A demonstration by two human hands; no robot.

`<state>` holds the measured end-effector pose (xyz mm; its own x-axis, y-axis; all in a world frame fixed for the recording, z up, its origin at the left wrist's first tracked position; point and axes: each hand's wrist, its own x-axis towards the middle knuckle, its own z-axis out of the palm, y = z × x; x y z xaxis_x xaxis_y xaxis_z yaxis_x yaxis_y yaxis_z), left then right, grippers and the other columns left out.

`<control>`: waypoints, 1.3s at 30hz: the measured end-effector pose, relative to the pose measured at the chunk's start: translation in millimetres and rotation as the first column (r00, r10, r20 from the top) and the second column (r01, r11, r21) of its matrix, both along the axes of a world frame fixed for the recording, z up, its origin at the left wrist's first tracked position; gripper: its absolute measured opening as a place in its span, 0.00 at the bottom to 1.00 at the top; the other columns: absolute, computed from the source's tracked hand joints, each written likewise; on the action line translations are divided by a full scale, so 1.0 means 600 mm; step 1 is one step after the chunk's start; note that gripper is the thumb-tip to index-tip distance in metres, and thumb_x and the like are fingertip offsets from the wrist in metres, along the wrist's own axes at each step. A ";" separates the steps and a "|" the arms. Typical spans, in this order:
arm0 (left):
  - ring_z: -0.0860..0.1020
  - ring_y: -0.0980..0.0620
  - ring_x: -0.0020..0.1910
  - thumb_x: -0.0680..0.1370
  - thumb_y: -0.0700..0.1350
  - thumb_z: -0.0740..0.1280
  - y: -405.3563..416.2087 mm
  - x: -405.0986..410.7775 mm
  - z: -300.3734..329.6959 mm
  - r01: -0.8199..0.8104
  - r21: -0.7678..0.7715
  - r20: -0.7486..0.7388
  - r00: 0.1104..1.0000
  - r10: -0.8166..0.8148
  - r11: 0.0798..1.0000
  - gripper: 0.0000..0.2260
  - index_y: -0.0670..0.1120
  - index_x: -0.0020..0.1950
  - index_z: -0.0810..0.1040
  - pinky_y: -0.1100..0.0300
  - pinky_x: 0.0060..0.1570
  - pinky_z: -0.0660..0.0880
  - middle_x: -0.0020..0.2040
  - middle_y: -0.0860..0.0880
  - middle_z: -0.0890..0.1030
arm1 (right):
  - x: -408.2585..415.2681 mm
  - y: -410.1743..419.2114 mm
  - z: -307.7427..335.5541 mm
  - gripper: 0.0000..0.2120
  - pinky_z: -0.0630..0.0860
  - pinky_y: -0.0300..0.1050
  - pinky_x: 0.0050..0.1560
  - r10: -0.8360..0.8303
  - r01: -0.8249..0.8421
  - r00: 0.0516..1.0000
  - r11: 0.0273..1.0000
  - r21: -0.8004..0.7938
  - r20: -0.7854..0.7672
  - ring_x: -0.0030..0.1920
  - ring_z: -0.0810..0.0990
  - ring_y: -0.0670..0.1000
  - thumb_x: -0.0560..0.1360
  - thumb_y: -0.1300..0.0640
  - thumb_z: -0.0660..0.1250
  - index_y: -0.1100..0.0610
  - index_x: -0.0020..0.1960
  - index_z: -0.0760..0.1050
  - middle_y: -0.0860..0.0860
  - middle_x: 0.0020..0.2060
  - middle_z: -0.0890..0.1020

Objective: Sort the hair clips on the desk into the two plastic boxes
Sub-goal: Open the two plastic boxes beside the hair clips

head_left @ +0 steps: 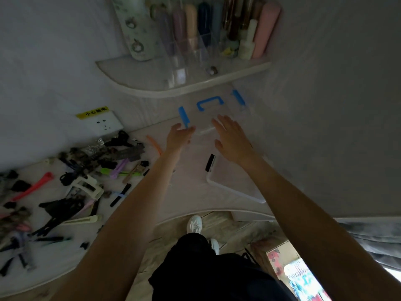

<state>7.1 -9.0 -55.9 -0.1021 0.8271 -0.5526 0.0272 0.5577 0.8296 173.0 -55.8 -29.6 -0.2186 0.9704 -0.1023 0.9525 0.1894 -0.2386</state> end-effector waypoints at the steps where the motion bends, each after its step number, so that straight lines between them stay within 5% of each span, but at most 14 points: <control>1: 0.77 0.51 0.38 0.73 0.45 0.70 0.001 0.002 0.003 0.008 0.009 0.029 1.000 -0.009 1.000 0.28 0.42 0.70 0.63 0.53 0.53 0.76 0.44 0.46 0.80 | -0.004 0.006 -0.005 0.28 0.49 0.54 0.74 -0.003 0.003 1.000 1.000 -0.016 0.010 0.76 0.51 0.56 0.79 0.56 0.58 0.56 0.75 0.52 0.55 0.76 0.54; 7: 0.72 0.53 0.31 0.72 0.35 0.67 -0.044 -0.033 0.011 0.040 0.085 0.019 0.999 -0.041 0.996 0.18 0.43 0.61 0.67 0.60 0.38 0.72 0.33 0.47 0.76 | -0.008 -0.018 -0.021 0.17 0.65 0.57 0.66 0.072 -0.045 0.988 0.980 0.193 -0.137 0.62 0.74 0.59 0.74 0.58 0.63 0.55 0.63 0.74 0.57 0.62 0.76; 11: 0.73 0.54 0.30 0.76 0.39 0.64 -0.084 -0.081 -0.002 -0.032 0.053 -0.010 0.999 0.033 0.998 0.09 0.44 0.54 0.68 0.65 0.28 0.72 0.35 0.48 0.74 | -0.014 -0.021 -0.022 0.10 0.70 0.52 0.59 -0.031 0.098 0.981 0.930 0.353 -0.190 0.56 0.76 0.61 0.74 0.59 0.64 0.58 0.53 0.78 0.59 0.56 0.78; 13: 0.71 0.54 0.28 0.77 0.44 0.64 -0.092 -0.097 -0.004 -0.039 0.066 -0.076 0.996 0.044 0.997 0.05 0.46 0.47 0.69 0.65 0.25 0.69 0.33 0.49 0.73 | -0.010 -0.006 -0.021 0.11 0.68 0.50 0.60 -0.233 0.297 0.933 0.930 0.219 -0.275 0.60 0.71 0.61 0.76 0.56 0.63 0.58 0.57 0.75 0.60 0.61 0.74; 15: 0.71 0.53 0.27 0.77 0.53 0.64 -0.093 -0.108 -0.005 -0.005 0.096 -0.167 0.986 0.021 0.995 0.11 0.45 0.45 0.69 0.61 0.26 0.70 0.31 0.49 0.73 | -0.011 0.015 -0.015 0.11 0.69 0.46 0.53 -0.346 0.393 0.850 0.918 0.042 -0.397 0.56 0.74 0.58 0.77 0.54 0.62 0.59 0.57 0.73 0.59 0.58 0.75; 19: 0.79 0.40 0.37 0.80 0.57 0.54 -0.087 -0.127 -0.008 0.137 0.145 -0.443 0.895 -0.059 0.980 0.19 0.42 0.45 0.72 0.47 0.40 0.79 0.39 0.39 0.80 | -0.018 0.049 -0.005 0.10 0.66 0.43 0.40 -0.444 0.472 0.802 0.881 -0.031 -0.399 0.46 0.78 0.58 0.78 0.54 0.61 0.62 0.50 0.71 0.59 0.46 0.80; 24: 0.73 0.49 0.29 0.83 0.48 0.50 -0.089 -0.143 -0.008 0.067 0.069 -0.357 0.933 -0.038 0.995 0.16 0.43 0.41 0.71 0.52 0.34 0.73 0.32 0.45 0.75 | -0.002 0.054 -0.016 0.11 0.70 0.45 0.42 -0.467 0.450 0.824 0.883 -0.131 -0.320 0.51 0.78 0.61 0.77 0.64 0.59 0.62 0.59 0.69 0.61 0.51 0.80; 27: 0.76 0.44 0.39 0.82 0.49 0.52 -0.094 -0.154 -0.017 0.105 0.136 -0.461 0.887 -0.030 0.985 0.14 0.41 0.49 0.71 0.50 0.38 0.73 0.40 0.42 0.77 | -0.003 0.034 -0.011 0.14 0.70 0.47 0.51 -0.310 0.343 0.912 0.936 0.084 -0.270 0.55 0.76 0.61 0.78 0.59 0.57 0.61 0.61 0.71 0.61 0.56 0.77; 29: 0.76 0.45 0.46 0.80 0.49 0.55 -0.101 -0.160 -0.016 0.090 0.242 -0.543 0.838 0.058 0.966 0.13 0.42 0.54 0.73 0.51 0.42 0.72 0.48 0.44 0.77 | -0.020 0.017 0.000 0.14 0.67 0.49 0.53 -0.029 0.114 0.974 0.921 0.371 -0.225 0.52 0.75 0.61 0.75 0.57 0.58 0.59 0.56 0.76 0.59 0.52 0.79; 31: 0.76 0.49 0.42 0.80 0.48 0.57 -0.110 -0.155 -0.005 0.043 0.320 -0.495 0.860 0.128 0.947 0.10 0.45 0.52 0.75 0.53 0.41 0.72 0.46 0.46 0.78 | -0.051 0.000 0.000 0.13 0.64 0.47 0.52 0.276 -0.204 0.958 0.848 0.490 -0.078 0.50 0.73 0.57 0.72 0.54 0.62 0.57 0.53 0.78 0.56 0.49 0.81; 33: 0.76 0.52 0.38 0.81 0.47 0.57 -0.116 -0.144 0.004 0.013 0.297 -0.365 0.925 0.101 0.955 0.08 0.48 0.48 0.75 0.53 0.40 0.73 0.40 0.48 0.78 | -0.085 -0.015 -0.009 0.16 0.65 0.46 0.49 0.446 -0.423 0.894 0.794 0.436 0.056 0.48 0.74 0.55 0.66 0.53 0.70 0.56 0.53 0.79 0.54 0.46 0.81; 35: 0.77 0.51 0.37 0.81 0.47 0.56 -0.114 -0.140 0.008 -0.038 0.259 -0.257 0.960 0.107 0.965 0.08 0.49 0.48 0.74 0.50 0.44 0.75 0.42 0.45 0.80 | -0.107 -0.022 -0.020 0.21 0.71 0.46 0.43 0.438 -0.430 0.897 0.836 0.341 0.058 0.43 0.78 0.56 0.61 0.56 0.76 0.56 0.53 0.79 0.54 0.44 0.81; 39: 0.78 0.53 0.40 0.82 0.47 0.53 -0.107 -0.142 0.014 -0.062 0.208 -0.207 0.973 0.106 0.976 0.11 0.46 0.51 0.74 0.50 0.48 0.75 0.44 0.47 0.79 | -0.106 -0.018 -0.016 0.15 0.74 0.50 0.42 0.368 -0.307 0.904 0.913 0.268 -0.216 0.46 0.78 0.58 0.65 0.60 0.73 0.56 0.52 0.80 0.54 0.46 0.82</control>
